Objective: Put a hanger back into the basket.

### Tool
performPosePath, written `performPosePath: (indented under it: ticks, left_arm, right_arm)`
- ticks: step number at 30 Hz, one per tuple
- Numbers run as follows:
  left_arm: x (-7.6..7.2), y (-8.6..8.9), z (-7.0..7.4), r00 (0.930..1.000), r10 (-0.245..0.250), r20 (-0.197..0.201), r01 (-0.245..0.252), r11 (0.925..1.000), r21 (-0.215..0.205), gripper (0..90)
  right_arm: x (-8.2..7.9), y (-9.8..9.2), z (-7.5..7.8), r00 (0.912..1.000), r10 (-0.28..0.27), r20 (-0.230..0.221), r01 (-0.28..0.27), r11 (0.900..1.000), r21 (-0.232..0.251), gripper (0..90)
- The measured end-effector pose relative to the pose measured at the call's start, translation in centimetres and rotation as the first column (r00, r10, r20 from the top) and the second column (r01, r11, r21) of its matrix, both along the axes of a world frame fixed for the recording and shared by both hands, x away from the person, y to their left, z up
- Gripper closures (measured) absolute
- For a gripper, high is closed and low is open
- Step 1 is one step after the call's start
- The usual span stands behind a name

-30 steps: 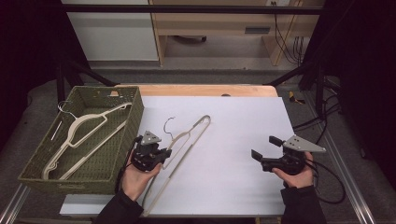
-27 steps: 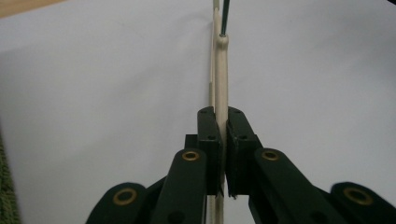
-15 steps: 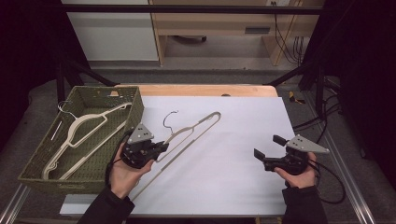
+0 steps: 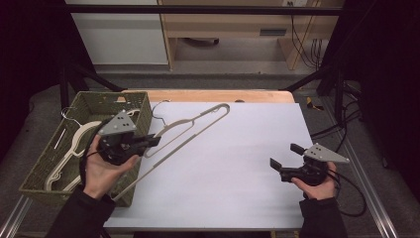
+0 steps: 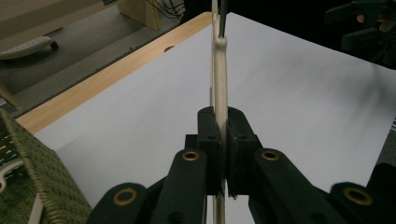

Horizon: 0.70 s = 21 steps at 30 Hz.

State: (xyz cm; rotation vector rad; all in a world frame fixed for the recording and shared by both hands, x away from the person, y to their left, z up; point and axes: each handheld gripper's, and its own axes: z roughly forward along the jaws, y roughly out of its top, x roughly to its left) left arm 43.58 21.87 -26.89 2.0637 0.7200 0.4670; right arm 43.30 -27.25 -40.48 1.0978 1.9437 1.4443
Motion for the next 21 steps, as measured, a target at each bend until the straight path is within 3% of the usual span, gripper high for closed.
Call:
performPosePath:
  ticks: [5, 11, 21]
  left_arm:
    - [0.9, 2.4, 1.4, 0.9995, 0.029, 0.016, -0.029, 0.9993, 0.024, 86.2]
    - [1.6, 5.1, 2.2, 0.9983, 0.051, 0.029, -0.051, 0.9987, -0.008, 86.3]
    - [2.7, 9.8, 3.0, 0.9940, 0.088, 0.065, -0.088, 0.9961, -0.009, 86.3]
  right_arm:
    - [0.0, 0.0, 0.0, 1.0000, -0.001, 0.003, 0.001, 1.000, -0.003, 5.2]
    - [0.0, 0.0, -0.1, 1.0000, 0.002, 0.001, -0.002, 1.000, -0.010, 5.0]
    - [0.1, 0.0, -0.1, 1.0000, 0.004, 0.000, -0.004, 1.000, -0.009, 5.2]
